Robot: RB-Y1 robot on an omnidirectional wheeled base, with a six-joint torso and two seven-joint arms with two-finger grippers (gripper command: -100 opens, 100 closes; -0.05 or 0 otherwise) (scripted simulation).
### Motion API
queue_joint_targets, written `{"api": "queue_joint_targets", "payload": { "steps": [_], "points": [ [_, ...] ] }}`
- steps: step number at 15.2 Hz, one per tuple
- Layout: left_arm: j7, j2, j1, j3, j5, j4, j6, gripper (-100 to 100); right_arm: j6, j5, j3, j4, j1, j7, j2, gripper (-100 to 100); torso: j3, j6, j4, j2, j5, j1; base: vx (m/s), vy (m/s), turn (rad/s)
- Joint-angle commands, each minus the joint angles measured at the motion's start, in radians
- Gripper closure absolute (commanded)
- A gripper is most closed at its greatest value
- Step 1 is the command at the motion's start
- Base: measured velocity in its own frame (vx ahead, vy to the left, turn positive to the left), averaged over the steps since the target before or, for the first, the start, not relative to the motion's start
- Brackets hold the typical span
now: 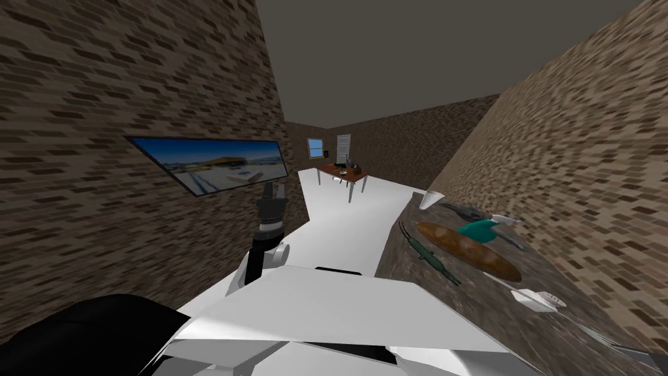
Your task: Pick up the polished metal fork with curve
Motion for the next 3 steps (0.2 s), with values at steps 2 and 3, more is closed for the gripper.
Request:
{"api": "queue_joint_targets", "payload": {
  "steps": [2,3],
  "points": [
    [0.000,0.000,0.000,0.000,0.000,0.000,0.000,0,0.009,0.000,-0.002,-0.001,0.001,0.000,0.000,-100,0.001,0.000,0.001,0.003,0.001,0.007,-0.002,0.013,0.035],
    [0.000,0.000,0.000,0.000,0.000,0.000,0.000,0,0.014,0.000,-0.003,-0.001,0.002,-0.001,0.000,100,0.003,0.001,0.001,0.004,0.003,0.011,0.000,0.000,0.000]
  ]
}}
